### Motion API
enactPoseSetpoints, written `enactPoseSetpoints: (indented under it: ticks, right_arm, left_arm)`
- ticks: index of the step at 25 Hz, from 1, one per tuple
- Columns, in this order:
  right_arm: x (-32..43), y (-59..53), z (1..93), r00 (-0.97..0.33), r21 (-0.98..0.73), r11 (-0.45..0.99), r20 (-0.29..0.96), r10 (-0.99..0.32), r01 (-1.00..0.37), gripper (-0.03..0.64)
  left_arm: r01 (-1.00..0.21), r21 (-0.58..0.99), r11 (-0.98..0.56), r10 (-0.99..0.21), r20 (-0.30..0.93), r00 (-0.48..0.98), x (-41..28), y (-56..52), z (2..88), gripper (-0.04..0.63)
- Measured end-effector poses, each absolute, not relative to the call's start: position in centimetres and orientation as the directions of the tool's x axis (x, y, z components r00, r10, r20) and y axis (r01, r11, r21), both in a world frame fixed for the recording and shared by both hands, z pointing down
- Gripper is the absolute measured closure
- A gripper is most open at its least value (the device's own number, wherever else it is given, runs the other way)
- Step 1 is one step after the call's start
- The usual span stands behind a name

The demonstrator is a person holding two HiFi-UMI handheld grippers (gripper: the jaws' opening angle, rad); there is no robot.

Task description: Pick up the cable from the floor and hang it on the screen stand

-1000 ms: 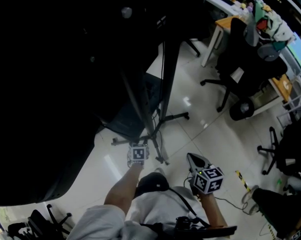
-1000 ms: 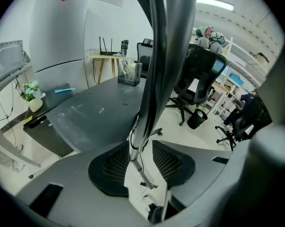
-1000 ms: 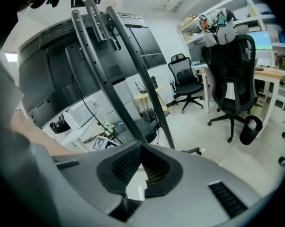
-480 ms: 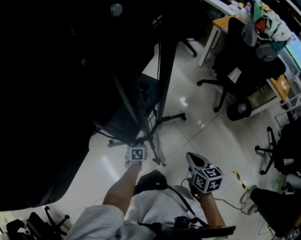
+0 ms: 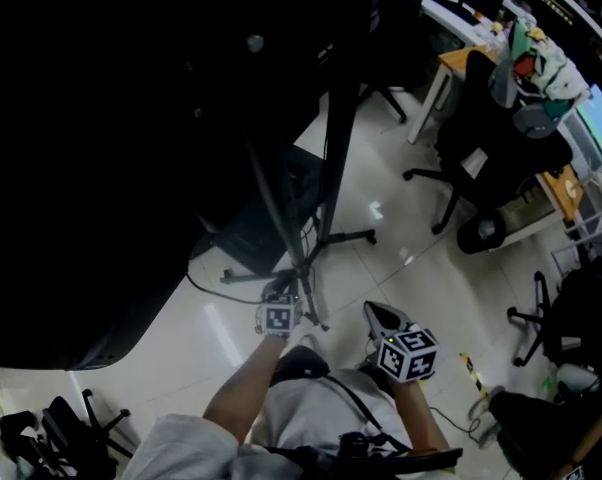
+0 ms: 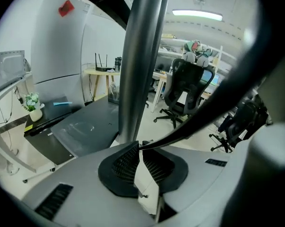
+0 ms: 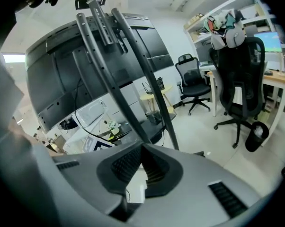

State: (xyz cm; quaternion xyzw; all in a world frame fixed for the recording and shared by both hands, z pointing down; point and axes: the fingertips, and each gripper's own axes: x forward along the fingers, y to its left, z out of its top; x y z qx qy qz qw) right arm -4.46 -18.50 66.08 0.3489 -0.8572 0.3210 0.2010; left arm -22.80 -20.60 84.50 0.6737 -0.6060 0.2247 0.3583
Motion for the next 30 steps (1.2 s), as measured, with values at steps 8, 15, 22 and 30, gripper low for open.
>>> enactPoseSetpoints:
  ticks: [8, 15, 22, 30]
  right_arm:
    - [-3.1, -15.4, 64.6, -0.749, -0.422, 0.653, 0.552, -0.366, -0.629, 0.604]
    - [-1.3, -12.9, 64.9, -0.783, -0.425, 0.709, 0.549, -0.291, -0.562, 0.604]
    - [0.4, -11.0, 65.8, -0.806, -0.418, 0.758, 0.544, -0.232, -0.500, 0.600]
    - [0.8, -9.6, 65.7, -0.823, -0.398, 0.797, 0.530, -0.205, -0.455, 0.591]
  left_arm:
    - [-0.968, 0.243, 0.062, -0.746, 0.655, 0.117, -19.2, -16.2, 77.9, 0.569]
    - [-0.977, 0.206, 0.054, -0.803, 0.590, 0.080, -16.0, -12.4, 70.4, 0.569]
    - [-0.985, 0.170, 0.039, -0.840, 0.539, 0.059, -13.2, -10.1, 62.8, 0.569]
    - [-0.987, 0.162, 0.024, -0.889, 0.455, 0.053, -11.2, -7.8, 54.5, 0.569]
